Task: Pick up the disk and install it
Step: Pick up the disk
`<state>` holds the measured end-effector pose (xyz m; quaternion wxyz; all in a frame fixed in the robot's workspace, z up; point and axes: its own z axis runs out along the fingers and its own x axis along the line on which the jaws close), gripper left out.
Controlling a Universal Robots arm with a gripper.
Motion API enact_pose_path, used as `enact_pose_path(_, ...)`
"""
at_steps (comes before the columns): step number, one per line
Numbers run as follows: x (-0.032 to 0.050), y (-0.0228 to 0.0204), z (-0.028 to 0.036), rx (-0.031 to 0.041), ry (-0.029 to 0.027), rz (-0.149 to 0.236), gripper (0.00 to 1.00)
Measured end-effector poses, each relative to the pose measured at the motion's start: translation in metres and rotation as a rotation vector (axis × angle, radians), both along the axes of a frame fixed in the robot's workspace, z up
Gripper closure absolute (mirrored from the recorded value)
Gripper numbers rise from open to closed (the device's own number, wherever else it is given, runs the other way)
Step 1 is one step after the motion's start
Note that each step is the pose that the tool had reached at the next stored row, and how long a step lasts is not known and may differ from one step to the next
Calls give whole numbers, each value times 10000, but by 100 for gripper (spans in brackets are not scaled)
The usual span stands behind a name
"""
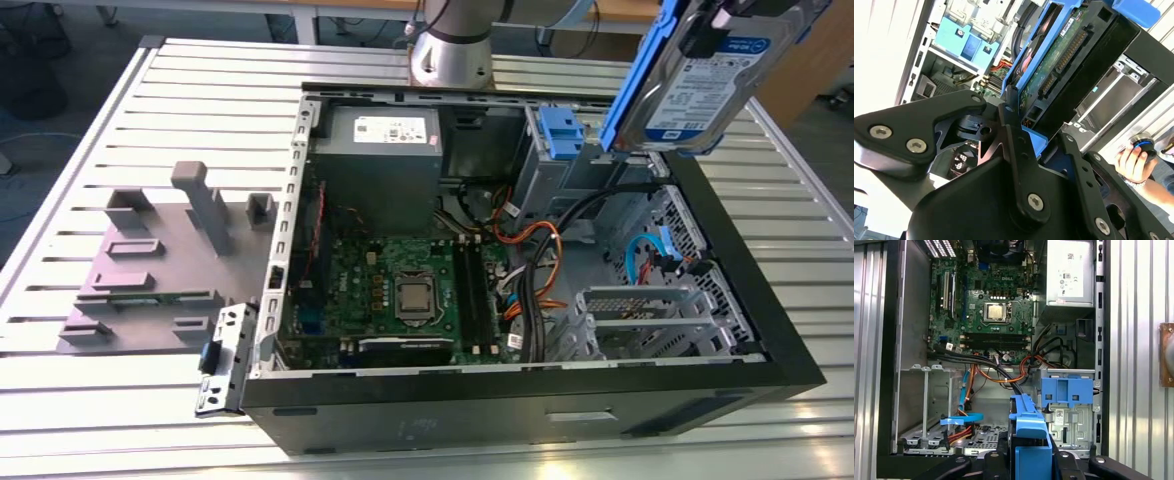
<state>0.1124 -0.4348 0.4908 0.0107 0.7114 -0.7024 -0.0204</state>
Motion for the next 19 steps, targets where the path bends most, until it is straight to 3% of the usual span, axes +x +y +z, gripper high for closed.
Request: enact_pose_path(19, 0, -49, 0, 0, 0, 0, 64)
